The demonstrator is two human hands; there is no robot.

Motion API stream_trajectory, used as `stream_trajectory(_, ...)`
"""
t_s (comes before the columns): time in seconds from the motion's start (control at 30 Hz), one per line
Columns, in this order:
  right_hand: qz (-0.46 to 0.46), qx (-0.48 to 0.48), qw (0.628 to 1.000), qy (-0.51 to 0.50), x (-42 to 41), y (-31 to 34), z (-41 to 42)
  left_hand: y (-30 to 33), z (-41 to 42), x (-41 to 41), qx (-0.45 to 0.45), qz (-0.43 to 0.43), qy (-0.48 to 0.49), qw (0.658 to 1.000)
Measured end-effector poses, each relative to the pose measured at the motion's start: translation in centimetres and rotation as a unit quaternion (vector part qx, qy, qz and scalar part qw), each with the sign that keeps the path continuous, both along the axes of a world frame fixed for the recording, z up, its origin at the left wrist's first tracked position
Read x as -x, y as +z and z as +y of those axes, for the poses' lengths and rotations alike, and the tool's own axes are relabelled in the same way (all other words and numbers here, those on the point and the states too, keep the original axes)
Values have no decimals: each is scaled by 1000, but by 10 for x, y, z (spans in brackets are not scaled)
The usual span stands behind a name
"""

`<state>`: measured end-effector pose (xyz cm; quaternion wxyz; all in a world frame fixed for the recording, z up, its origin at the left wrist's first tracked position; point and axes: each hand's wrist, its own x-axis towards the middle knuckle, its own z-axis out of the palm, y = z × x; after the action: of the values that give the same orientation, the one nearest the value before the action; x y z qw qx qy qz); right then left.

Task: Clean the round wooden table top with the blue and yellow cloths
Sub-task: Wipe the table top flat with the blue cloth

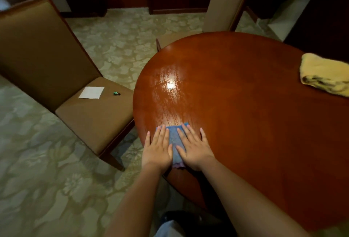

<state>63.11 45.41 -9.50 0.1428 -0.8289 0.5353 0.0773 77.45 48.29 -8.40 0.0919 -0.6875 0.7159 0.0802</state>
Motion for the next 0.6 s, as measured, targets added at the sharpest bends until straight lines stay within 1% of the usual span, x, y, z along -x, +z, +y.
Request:
stream_trajectory(0.13,15,1,999,-30,1,1,-8,1,-19,-2,1,-2,-49,999)
stream_trajectory(0.2,16,3,998,-62,0,1,-10,0,-30,-4,3,-5,-75,997)
stream_trajectory(0.33,22,-20,994,-108,-4,1,-5,-3,-41,-11,7,-10,-132,991)
stream_trajectory(0.47,14,-33,991,-125,-2,5,7,1,-39,-13,1,-26,-187,982)
stream_trajectory(0.6,-2,-49,987,-151,14,9,45,4,-18,-3,6,-30,-248,968)
